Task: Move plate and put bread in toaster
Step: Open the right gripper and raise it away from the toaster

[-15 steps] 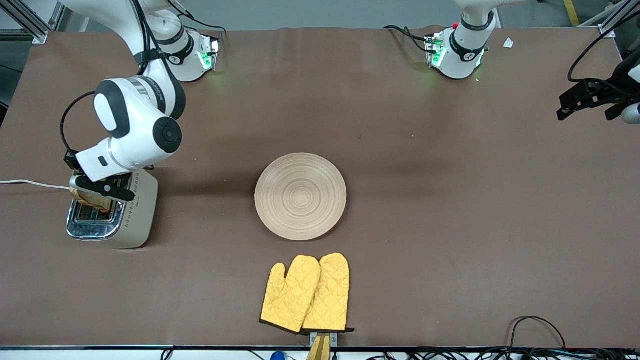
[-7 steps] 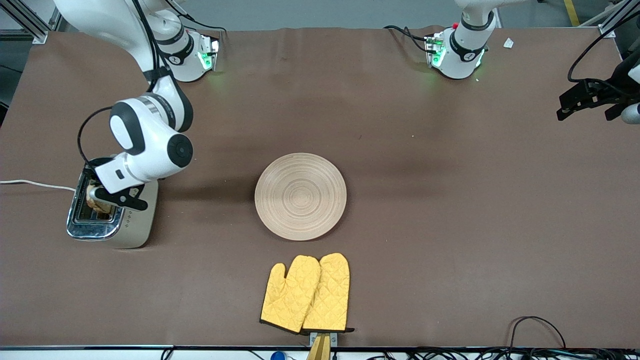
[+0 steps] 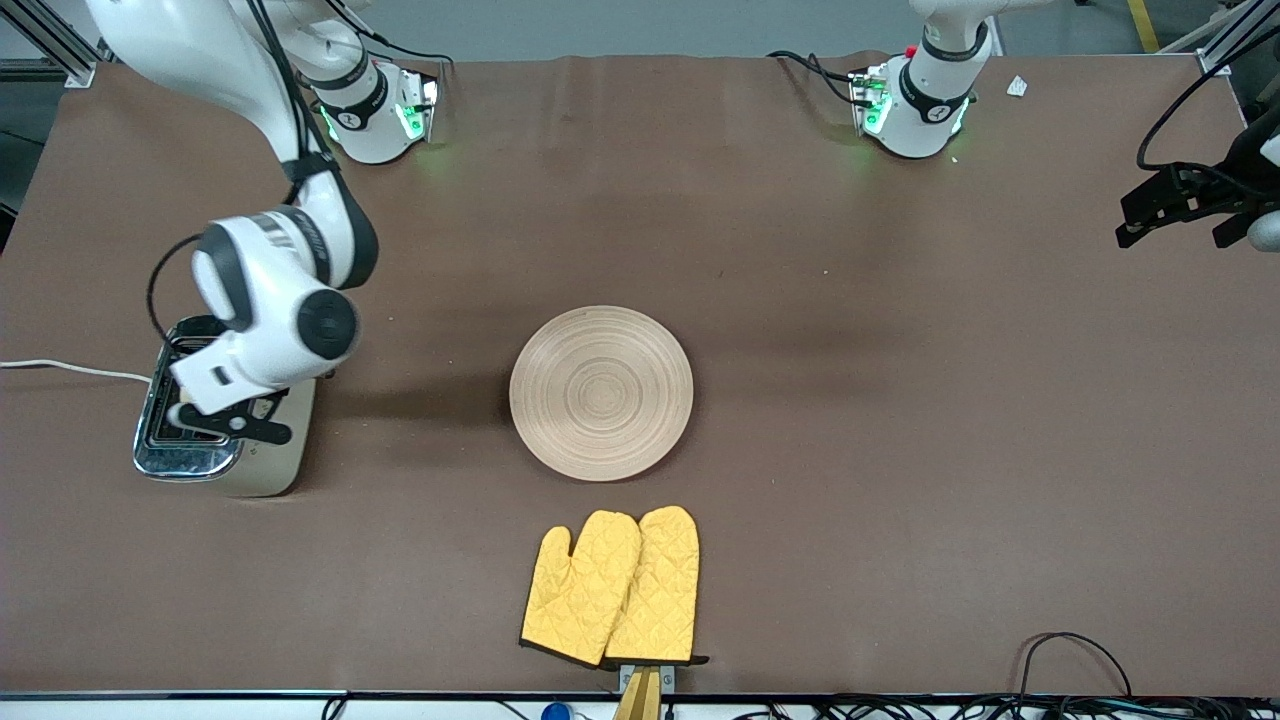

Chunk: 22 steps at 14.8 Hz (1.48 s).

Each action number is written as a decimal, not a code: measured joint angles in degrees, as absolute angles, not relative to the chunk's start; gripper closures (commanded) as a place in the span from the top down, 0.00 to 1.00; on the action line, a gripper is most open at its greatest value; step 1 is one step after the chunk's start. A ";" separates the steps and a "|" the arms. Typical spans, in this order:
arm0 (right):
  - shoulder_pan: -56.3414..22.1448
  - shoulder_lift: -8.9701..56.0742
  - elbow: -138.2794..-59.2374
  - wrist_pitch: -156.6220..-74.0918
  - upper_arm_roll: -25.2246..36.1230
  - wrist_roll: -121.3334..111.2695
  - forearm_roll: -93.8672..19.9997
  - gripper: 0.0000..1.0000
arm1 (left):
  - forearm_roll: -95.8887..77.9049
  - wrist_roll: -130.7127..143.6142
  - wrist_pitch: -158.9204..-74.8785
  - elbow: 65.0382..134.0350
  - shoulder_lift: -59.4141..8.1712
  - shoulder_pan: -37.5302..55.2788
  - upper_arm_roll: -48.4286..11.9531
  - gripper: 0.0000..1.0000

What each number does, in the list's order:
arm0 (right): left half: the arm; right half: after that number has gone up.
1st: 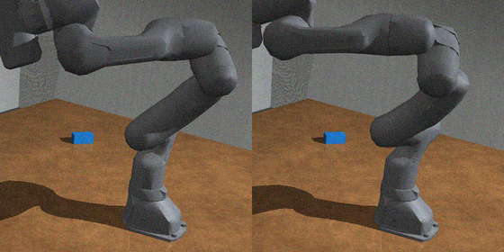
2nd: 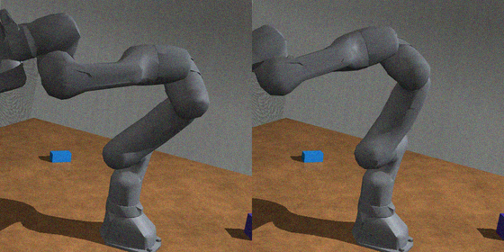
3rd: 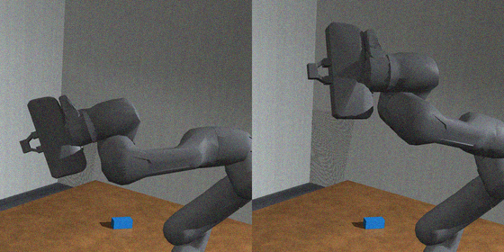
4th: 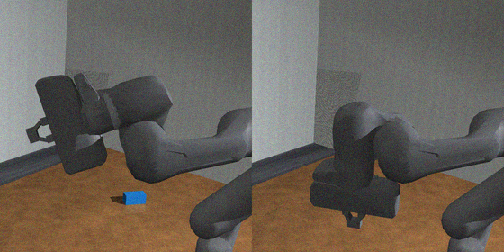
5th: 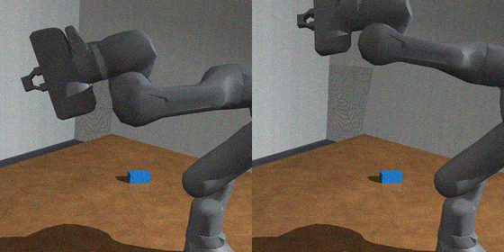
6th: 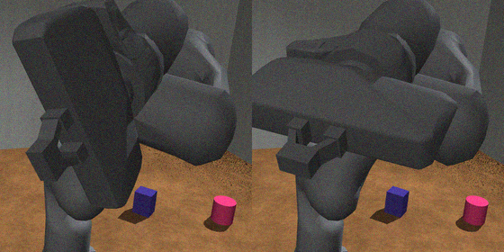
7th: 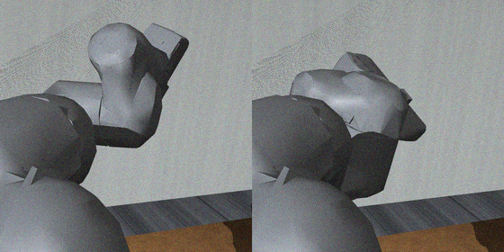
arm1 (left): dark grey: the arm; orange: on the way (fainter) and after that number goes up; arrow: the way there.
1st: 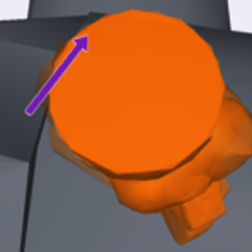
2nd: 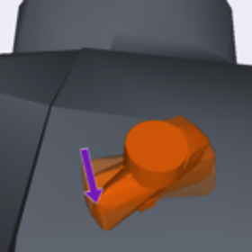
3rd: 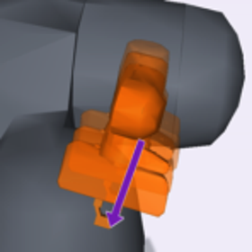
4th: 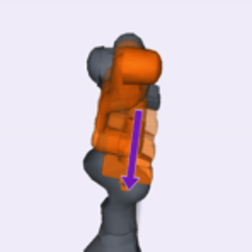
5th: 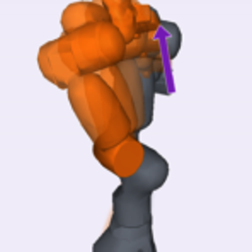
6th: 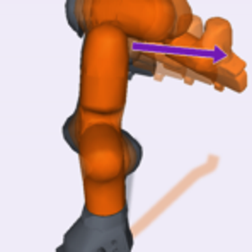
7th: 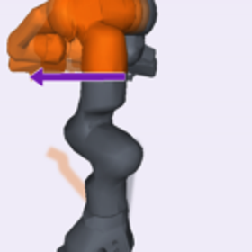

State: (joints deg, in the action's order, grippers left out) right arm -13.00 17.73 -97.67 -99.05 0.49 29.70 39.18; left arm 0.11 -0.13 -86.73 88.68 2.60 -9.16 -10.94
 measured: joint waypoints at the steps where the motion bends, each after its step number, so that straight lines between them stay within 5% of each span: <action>1: -12.40 15.79 -92.75 -95.92 0.51 25.12 32.88 1.00 | 0.11 -0.13 -86.73 88.68 2.60 -9.22 -10.93 1.00; 6: -11.87 9.57 -81.47 -88.95 0.27 21.26 10.93 1.00 | 0.11 -0.13 -86.87 88.68 2.59 -9.28 -10.91 1.00; 14: -11.88 7.90 -80.40 -85.11 -0.19 22.64 8.80 1.00 | 0.11 -0.13 -86.67 88.69 2.59 -9.22 -10.92 1.00; 22: -11.34 7.95 -75.04 -90.70 0.21 22.97 8.47 1.00 | -0.90 -0.13 -89.71 88.69 2.44 -9.27 -10.94 1.00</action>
State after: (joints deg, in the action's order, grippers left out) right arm -11.34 7.95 -75.04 -90.70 0.21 22.97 8.47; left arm -0.90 -0.13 -89.71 88.69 2.44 -9.27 -10.94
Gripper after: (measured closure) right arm 0.000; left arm 0.000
